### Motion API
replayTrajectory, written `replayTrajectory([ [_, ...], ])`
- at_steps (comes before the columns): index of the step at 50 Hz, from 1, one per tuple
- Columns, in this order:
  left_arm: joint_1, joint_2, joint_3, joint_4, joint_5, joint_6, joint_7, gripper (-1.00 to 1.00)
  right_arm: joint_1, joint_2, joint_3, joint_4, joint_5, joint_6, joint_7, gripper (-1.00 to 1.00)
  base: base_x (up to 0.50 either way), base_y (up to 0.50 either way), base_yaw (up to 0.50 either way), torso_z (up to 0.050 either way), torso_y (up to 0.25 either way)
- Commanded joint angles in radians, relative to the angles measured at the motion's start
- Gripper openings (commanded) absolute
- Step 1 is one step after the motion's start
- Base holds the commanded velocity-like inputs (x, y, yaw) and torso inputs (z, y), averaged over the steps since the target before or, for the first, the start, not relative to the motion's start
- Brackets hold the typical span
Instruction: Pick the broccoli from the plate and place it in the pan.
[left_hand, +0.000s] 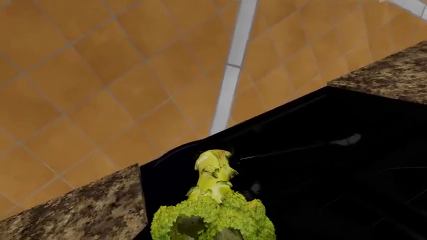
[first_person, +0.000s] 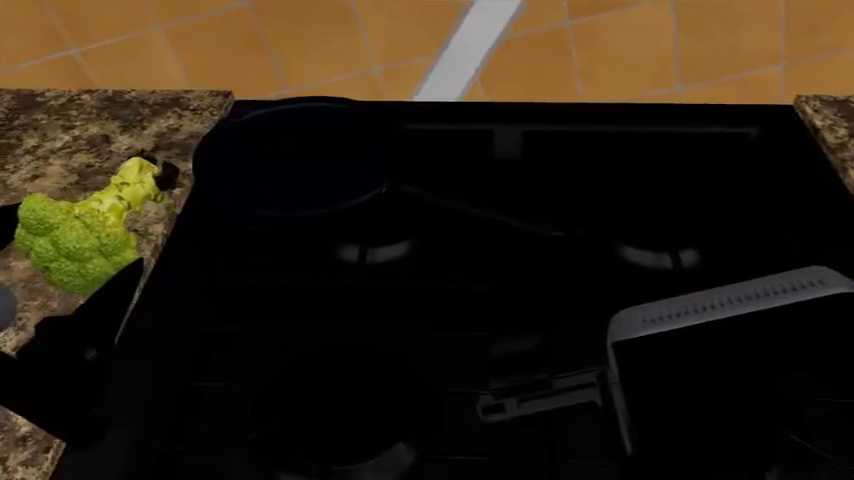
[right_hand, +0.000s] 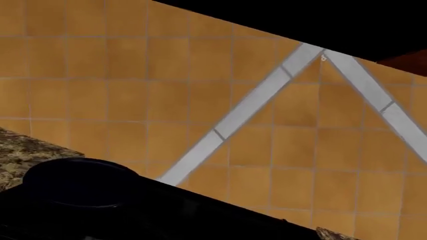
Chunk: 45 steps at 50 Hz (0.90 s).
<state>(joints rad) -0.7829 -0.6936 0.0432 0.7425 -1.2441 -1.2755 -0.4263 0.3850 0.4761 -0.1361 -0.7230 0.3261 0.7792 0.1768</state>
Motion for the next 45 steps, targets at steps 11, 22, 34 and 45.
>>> replayTrajectory([
  [11,0.014,0.011,-0.019,-0.017,0.072,0.029,0.003,-1.0,0.079,-0.014,0.002,0.006,0.003,0.033,-0.03,1.0,0.5,0.0,0.0,0.0,0.001],
  [22,0.017,0.008,-0.023,-0.015,0.055,0.029,-0.011,-1.0,0.071,-0.007,0.003,0.006,0.01,0.029,-0.035,1.0,0.5,0.0,0.0,0.0,0.002],
  [34,-0.018,0.013,0.033,-0.059,0.108,0.051,0.033,-1.0,0.049,-0.01,-0.004,0.003,0.005,0.016,-0.025,1.0,0.33,0.0,0.0,0.0,0.0],
  [45,-0.447,0.234,0.551,-0.902,0.63,0.405,0.501,-1.0,0.029,-0.024,0.004,0.01,0.009,0.005,-0.011,1.0,0.0,0.0,0.0,0.0,0.0],
])
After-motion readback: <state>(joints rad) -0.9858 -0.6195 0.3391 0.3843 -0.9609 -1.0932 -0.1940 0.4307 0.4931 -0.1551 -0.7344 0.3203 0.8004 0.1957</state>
